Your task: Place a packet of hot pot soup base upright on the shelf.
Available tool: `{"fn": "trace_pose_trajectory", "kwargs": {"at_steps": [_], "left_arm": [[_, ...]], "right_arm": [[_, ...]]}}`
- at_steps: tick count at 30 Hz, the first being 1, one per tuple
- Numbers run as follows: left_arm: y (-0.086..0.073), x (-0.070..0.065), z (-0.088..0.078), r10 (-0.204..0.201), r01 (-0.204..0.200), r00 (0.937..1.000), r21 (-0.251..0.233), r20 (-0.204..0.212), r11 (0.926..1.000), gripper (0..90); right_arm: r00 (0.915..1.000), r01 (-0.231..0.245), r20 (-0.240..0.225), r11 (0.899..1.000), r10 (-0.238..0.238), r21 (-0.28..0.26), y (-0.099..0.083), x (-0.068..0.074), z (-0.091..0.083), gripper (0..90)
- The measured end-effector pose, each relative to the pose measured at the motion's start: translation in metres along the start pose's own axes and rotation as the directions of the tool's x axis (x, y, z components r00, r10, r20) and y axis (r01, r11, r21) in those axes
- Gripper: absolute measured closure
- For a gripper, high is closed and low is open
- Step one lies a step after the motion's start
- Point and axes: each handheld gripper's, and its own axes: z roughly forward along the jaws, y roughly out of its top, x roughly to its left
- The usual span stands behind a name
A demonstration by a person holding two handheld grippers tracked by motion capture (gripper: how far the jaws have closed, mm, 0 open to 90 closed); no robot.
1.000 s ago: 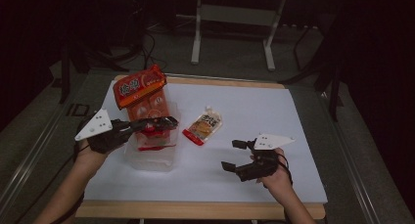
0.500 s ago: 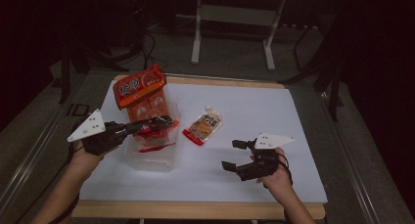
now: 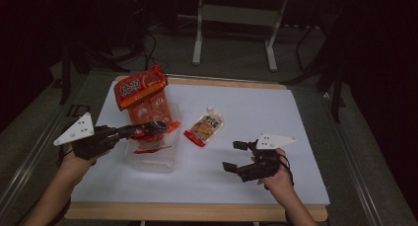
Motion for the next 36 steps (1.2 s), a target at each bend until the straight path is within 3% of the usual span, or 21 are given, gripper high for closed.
{"fn": "trace_pose_trajectory", "kwargs": {"at_steps": [7, 22, 23, 24, 26, 27, 30, 36], "left_arm": [[-0.001, 0.002, -0.006, -0.002, 0.002, 0.9999, 0.002, 0.012, 1.0, 87.5], [-0.008, 0.006, 0.009, 0.002, -0.005, 0.9976, 0.045, 0.069, 0.999, 87.3], [-0.009, 0.006, 0.011, 0.004, -0.009, 0.9975, 0.075, 0.07, 0.9971, 87.3], [-0.013, 0.004, 0.016, 0.034, -0.042, 0.9975, 0.132, 0.061, 0.9904, 87.3], [-0.018, 0.002, 0.021, 0.052, -0.06, 0.9975, 0.183, 0.047, 0.9812, 87.2], [-0.02, 0.001, 0.022, 0.058, -0.067, 0.9965, 0.168, 0.061, 0.9835, 87.2], [-0.023, 0.001, 0.025, 0.07, -0.078, 0.9963, 0.179, 0.049, 0.9807, 86.5], [-0.031, 0.005, 0.025, 0.01, -0.015, 0.9995, 0.167, 0.031, 0.9858, 83.9]], "right_arm": [[0.9999, -0.012, -0.005, 1.0, 0.012, -0.009, 0.001, -0.001, -0.001, 15.2], [0.9997, -0.024, -0.003, 1.0, 0.024, -0.014, -0.001, -0.003, -0.002, 15.4], [0.9997, -0.024, -0.003, 1.0, 0.024, -0.014, -0.001, -0.003, -0.002, 15.4], [0.9997, -0.025, -0.004, 1.0, 0.025, -0.015, -0.001, -0.003, -0.002, 15.4], [0.9997, -0.022, -0.004, 1.0, 0.022, -0.016, -0.001, -0.002, -0.002, 15.4], [0.9998, -0.02, -0.005, 1.0, 0.02, -0.015, 0.0, -0.002, -0.002, 15.4], [0.9998, -0.02, -0.005, 1.0, 0.02, -0.014, -0.001, -0.002, -0.002, 15.4], [0.9997, -0.022, -0.007, 1.0, 0.022, -0.008, -0.001, -0.002, -0.001, 15.4]]}}
